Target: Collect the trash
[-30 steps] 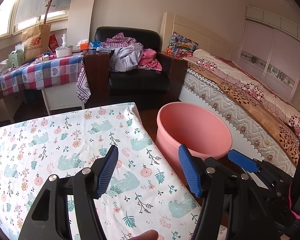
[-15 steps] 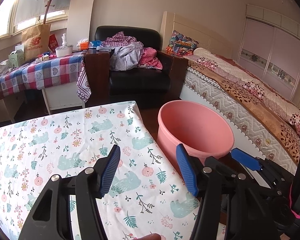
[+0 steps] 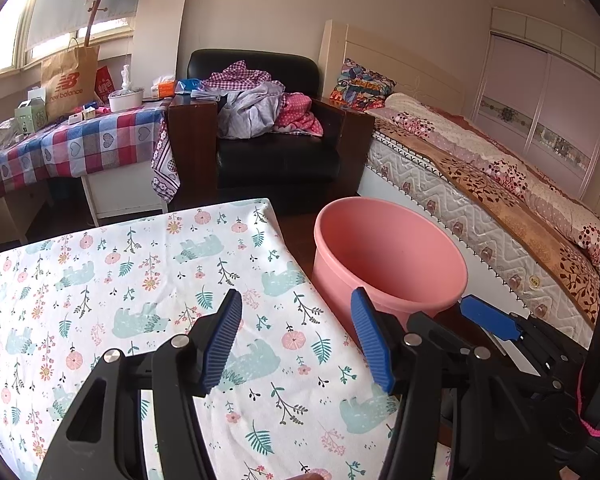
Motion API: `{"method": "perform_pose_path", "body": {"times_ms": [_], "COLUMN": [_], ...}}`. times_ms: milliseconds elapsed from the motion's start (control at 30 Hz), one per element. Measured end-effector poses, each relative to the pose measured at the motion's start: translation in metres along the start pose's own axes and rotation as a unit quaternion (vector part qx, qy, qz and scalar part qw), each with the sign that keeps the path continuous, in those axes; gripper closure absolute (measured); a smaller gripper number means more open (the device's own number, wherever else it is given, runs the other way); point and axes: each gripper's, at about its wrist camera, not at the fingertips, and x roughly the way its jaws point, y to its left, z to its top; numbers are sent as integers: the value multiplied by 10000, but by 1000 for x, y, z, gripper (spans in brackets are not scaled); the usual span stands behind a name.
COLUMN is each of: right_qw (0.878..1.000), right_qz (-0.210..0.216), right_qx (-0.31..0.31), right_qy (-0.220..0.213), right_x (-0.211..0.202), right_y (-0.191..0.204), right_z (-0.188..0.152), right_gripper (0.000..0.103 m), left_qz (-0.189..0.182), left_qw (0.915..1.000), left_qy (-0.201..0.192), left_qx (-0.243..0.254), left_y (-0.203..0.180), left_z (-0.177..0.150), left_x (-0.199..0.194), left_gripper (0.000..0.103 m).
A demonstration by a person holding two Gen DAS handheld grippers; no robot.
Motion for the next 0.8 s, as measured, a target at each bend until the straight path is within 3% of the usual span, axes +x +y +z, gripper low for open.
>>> {"method": "perform_pose_path", "body": {"times_ms": [800], "right_qw": [9997], "right_qz": [-235], "right_qx": [-7], "right_qy": [-95], "right_x": [-3], "right_y": [-4], "right_z": [-8], "right_gripper": [37], "left_qz": [-27], "left_qw": [10000], "left_qy": [-9], "left_qx": [5], "left_y": [-2], "left_z": [-1], "left_x": [1], "left_gripper": [48]}}
